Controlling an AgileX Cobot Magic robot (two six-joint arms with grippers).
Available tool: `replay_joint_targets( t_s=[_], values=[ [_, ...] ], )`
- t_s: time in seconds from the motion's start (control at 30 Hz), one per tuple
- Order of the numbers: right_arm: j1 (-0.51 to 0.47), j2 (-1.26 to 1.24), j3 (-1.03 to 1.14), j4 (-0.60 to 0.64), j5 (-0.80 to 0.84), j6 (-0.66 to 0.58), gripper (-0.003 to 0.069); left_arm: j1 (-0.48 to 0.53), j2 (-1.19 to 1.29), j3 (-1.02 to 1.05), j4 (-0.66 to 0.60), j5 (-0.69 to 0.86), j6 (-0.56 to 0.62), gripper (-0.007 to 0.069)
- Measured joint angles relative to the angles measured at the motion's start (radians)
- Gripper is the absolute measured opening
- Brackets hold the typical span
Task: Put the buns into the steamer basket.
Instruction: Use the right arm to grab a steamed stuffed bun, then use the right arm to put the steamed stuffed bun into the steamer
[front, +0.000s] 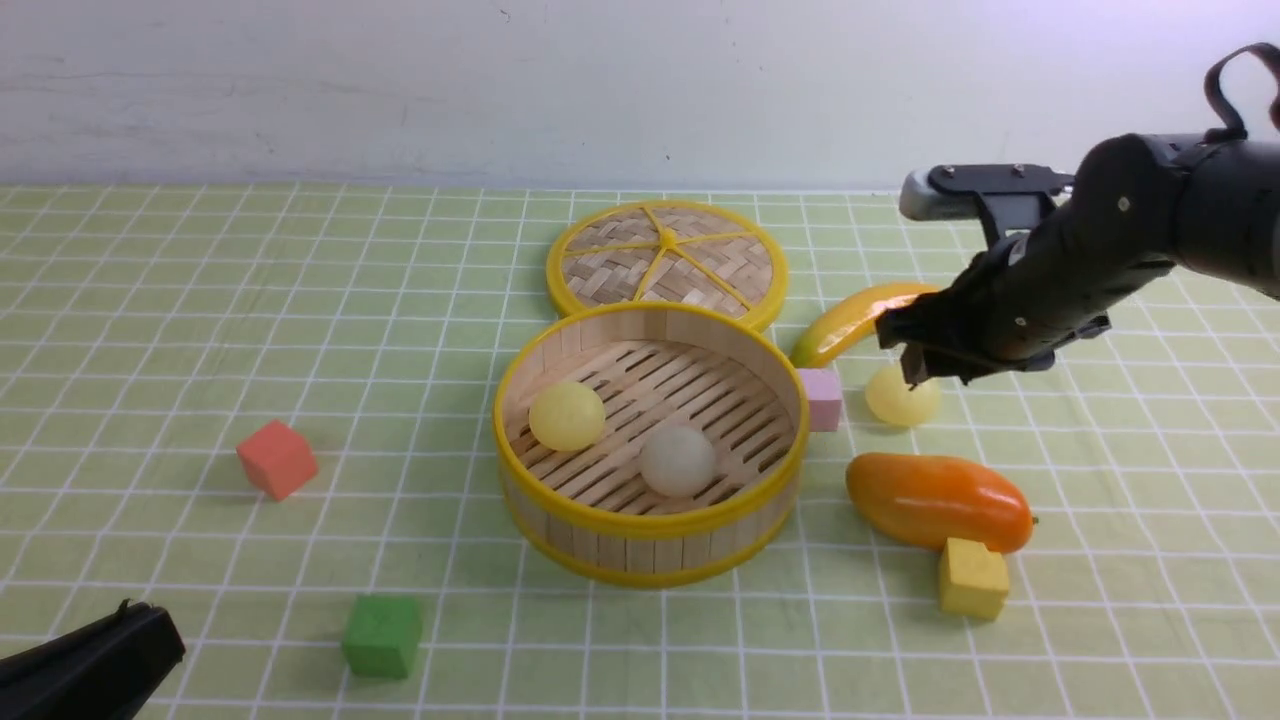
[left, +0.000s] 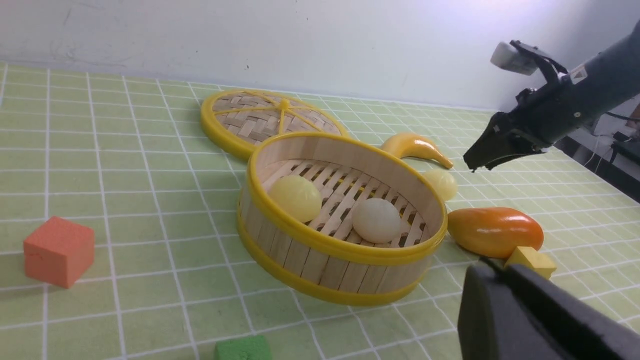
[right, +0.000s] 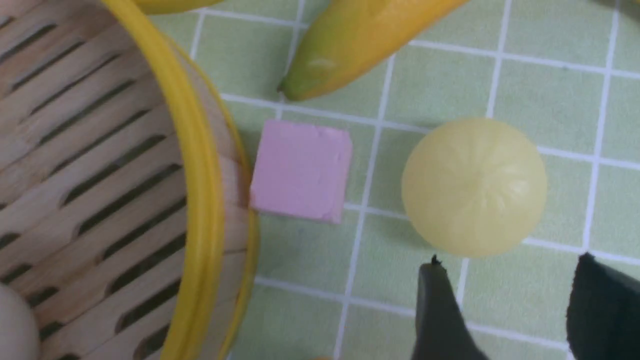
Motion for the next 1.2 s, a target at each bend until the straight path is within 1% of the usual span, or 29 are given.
replay_joint_targets(
  t_s=[0.3,0.5,0.57,0.6,0.63,0.73,0.77,0.83,0.87,0.9,1.0,1.1,1.13,1.2],
  values=[
    [-0.005,0.168,-0.187,-0.006,0.048,0.000,0.0349,0.000,0.000,0.000,0.001,0.000,0.001,0.0020],
    [-0.005,0.220,-0.210,-0.022,0.049,0.000,0.0318,0.000,0.000,0.000,0.001,0.000,0.002,0.0021],
    [-0.005,0.228,-0.211,-0.027,0.049,0.001,0.0279,0.000,0.000,0.000,0.001,0.000,0.002,0.0021],
    [-0.005,0.228,-0.211,-0.028,0.049,0.001,0.0276,0.000,0.000,0.000,0.001,0.000,0.002,0.0021],
    [-0.005,0.228,-0.211,-0.028,0.049,0.001,0.0232,0.000,0.000,0.000,0.001,0.000,0.002,0.0021],
    [-0.005,0.228,-0.212,-0.031,0.049,0.001,0.0151,0.000,0.000,0.000,0.001,0.000,0.002,0.0021],
    [-0.005,0.228,-0.212,-0.031,0.049,0.001,0.0137,0.000,0.000,0.000,0.001,0.000,0.002,0.0021],
    [-0.005,0.223,-0.212,-0.030,0.051,-0.007,0.0040,0.000,0.000,0.000,0.001,0.000,0.002,0.0021],
    [-0.005,0.217,-0.212,-0.030,0.053,-0.011,0.0018,0.000,0.000,0.000,0.001,0.000,0.002,0.0021],
    [-0.005,0.208,-0.212,-0.030,0.060,-0.014,0.0007,0.000,0.000,0.000,0.001,0.000,0.002,0.0021],
    [-0.001,0.165,-0.212,-0.025,0.089,-0.021,0.0006,0.000,0.000,0.000,0.001,0.000,0.002,0.0021],
    [0.015,0.111,-0.212,0.003,0.097,-0.053,0.0006,0.000,0.000,0.000,0.001,0.000,0.002,0.0021],
    [0.042,0.070,-0.212,0.062,0.094,-0.099,0.0006,0.000,0.000,0.000,0.001,0.000,0.002,0.0021],
    [0.074,0.038,-0.212,0.132,0.081,-0.160,0.0006,0.000,0.000,0.000,0.001,0.000,0.002,0.0021]
  ],
)
